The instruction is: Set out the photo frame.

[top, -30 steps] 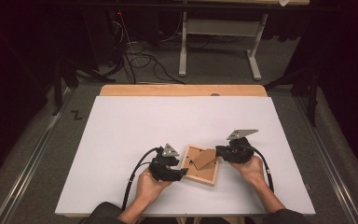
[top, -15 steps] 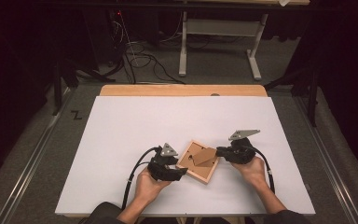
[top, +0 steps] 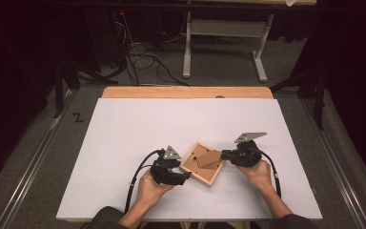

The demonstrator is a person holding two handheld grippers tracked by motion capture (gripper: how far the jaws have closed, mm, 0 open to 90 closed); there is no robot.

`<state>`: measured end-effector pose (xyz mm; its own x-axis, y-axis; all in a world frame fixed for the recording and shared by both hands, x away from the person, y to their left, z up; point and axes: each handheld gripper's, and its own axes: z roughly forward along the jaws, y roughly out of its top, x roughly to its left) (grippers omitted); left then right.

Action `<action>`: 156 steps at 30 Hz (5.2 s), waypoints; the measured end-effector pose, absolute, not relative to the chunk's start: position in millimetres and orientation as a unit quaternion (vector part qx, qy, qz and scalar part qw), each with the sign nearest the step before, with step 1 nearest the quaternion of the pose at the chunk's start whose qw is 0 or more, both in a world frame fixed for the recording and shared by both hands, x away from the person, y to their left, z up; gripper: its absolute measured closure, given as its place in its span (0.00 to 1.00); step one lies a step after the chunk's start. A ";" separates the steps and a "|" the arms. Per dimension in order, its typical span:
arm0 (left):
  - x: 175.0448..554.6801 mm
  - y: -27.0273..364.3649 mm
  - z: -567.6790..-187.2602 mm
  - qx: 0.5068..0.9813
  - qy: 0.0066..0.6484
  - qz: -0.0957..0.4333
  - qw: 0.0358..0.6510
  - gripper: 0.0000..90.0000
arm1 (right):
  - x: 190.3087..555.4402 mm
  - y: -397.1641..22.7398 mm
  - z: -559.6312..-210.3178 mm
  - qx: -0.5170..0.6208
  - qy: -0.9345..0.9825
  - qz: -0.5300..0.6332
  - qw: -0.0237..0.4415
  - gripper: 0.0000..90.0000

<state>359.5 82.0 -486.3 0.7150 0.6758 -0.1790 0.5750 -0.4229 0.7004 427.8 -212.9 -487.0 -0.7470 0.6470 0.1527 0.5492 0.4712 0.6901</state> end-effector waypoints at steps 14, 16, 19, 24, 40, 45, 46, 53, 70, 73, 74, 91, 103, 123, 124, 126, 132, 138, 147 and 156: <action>359.5 83.9 -484.9 0.839 0.364 0.074 0.398 0.43 | 430.4 -215.0 -487.5 0.357 0.851 0.379 0.059 0.90; 359.3 84.6 -484.3 0.837 0.364 0.075 0.401 0.43 | 430.9 -215.7 -487.8 0.361 0.850 0.381 0.056 0.91; 358.3 84.6 -483.5 0.835 0.364 0.081 0.405 0.43 | 431.7 -216.4 -487.8 0.363 0.849 0.381 0.055 0.91; 358.1 84.1 -483.5 0.834 0.362 0.085 0.407 0.42 | 433.2 -217.9 -488.3 0.366 0.846 0.384 0.053 0.91; 359.3 78.2 -484.5 0.840 0.353 0.083 0.402 0.43 | 434.9 -218.8 -488.8 0.370 0.844 0.385 0.055 0.92; 361.6 77.5 -483.1 0.839 0.352 0.088 0.405 0.43 | 435.8 -219.9 -488.8 0.371 0.844 0.384 0.051 0.92; 361.8 77.1 -482.6 0.839 0.352 0.089 0.406 0.43 | 436.0 -220.1 -488.8 0.372 0.844 0.383 0.051 0.92; 364.1 76.0 -479.0 0.837 0.351 0.092 0.410 0.43 | 437.2 -220.5 -488.9 0.375 0.842 0.384 0.050 0.92; 371.6 80.0 -486.6 0.855 0.364 0.111 0.352 0.41 | 438.1 -221.0 -488.9 0.379 0.840 0.385 0.044 0.92; 376.0 78.3 -490.6 0.858 0.365 0.114 0.342 0.40 | 438.1 -220.9 -488.9 0.377 0.841 0.385 0.046 0.92; 377.8 77.8 -491.9 0.859 0.366 0.115 0.340 0.40 | 438.1 -220.8 -488.9 0.377 0.841 0.385 0.046 0.92; 384.6 70.1 -486.7 0.863 0.324 0.133 0.364 0.42 | 440.7 -220.9 -486.2 0.386 0.840 0.379 0.046 0.91; 386.2 69.9 -480.8 0.855 0.323 0.136 0.383 0.42 | 441.5 -221.0 -485.9 0.391 0.838 0.378 0.051 0.90; 392.4 70.2 -476.0 0.845 0.335 0.129 0.397 0.42 | 436.5 -227.6 -477.7 0.402 0.827 0.383 0.089 0.71; 392.6 70.3 -475.9 0.845 0.335 0.129 0.397 0.42 | 436.4 -228.6 -477.2 0.401 0.827 0.384 0.091 0.70; 392.8 70.3 -475.9 0.844 0.336 0.129 0.398 0.42 | 434.8 -229.2 -476.0 0.400 0.826 0.385 0.095 0.69; 393.8 70.7 -475.1 0.841 0.339 0.130 0.401 0.42 | 427.3 -233.8 -470.0 0.398 0.826 0.381 0.116 0.67; 394.8 69.8 -473.2 0.839 0.340 0.131 0.404 0.42 | 411.6 -238.0 -466.0 0.369 0.837 0.375 0.151 0.62; 398.2 69.4 -471.5 0.830 0.348 0.118 0.419 0.42 | 388.4 -233.3 -460.8 0.329 0.846 0.382 0.174 0.56; 398.8 69.2 -470.6 0.828 0.352 0.118 0.420 0.43 | 365.0 -216.6 -463.0 0.277 0.870 0.356 0.197 0.48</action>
<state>398.8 69.2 -470.6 0.7249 0.6818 -0.0988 0.4831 -0.4008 0.7785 365.0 -216.6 -463.0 -0.7681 0.6233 -0.1463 0.3422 0.5929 0.7290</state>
